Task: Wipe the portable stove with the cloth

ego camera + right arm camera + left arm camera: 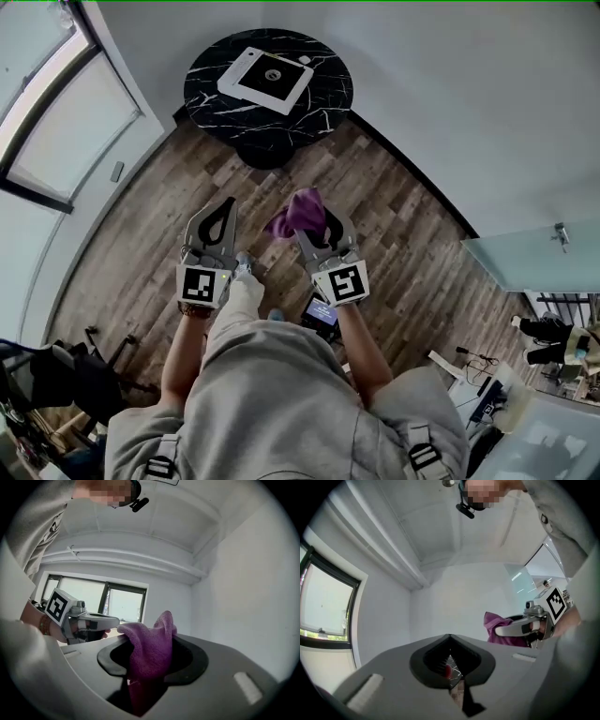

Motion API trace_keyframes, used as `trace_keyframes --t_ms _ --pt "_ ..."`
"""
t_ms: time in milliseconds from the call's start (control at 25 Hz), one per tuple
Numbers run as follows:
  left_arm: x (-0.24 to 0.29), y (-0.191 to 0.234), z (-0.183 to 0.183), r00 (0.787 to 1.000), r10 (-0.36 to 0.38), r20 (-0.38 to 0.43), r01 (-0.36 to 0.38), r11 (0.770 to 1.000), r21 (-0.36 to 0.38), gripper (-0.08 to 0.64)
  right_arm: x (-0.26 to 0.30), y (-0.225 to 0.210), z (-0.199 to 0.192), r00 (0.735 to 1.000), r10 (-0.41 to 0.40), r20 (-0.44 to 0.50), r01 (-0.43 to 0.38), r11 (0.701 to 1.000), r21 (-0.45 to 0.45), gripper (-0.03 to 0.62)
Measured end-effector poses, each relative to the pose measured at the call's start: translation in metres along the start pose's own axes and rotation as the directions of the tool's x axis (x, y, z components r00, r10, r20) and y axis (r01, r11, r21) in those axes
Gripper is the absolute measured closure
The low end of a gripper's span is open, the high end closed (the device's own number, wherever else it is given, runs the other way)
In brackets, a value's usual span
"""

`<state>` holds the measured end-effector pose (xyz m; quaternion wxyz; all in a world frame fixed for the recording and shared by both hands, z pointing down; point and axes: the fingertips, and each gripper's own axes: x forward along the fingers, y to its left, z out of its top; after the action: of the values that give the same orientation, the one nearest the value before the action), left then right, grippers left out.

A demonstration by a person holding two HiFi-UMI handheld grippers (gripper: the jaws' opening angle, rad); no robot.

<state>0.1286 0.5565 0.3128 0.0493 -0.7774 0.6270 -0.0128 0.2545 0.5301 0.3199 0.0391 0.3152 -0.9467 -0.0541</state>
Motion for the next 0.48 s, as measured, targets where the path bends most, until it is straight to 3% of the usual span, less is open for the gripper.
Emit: trace_keyframes --t_ms 480 --pt "0.139 0.136 -0.011 0.994 -0.113 -0.007 0.113 0.994 -0.001 0.565 0.160 -0.072 0.008 0.991 -0.126 -0.039 0.126 0.992 0.006 0.408"
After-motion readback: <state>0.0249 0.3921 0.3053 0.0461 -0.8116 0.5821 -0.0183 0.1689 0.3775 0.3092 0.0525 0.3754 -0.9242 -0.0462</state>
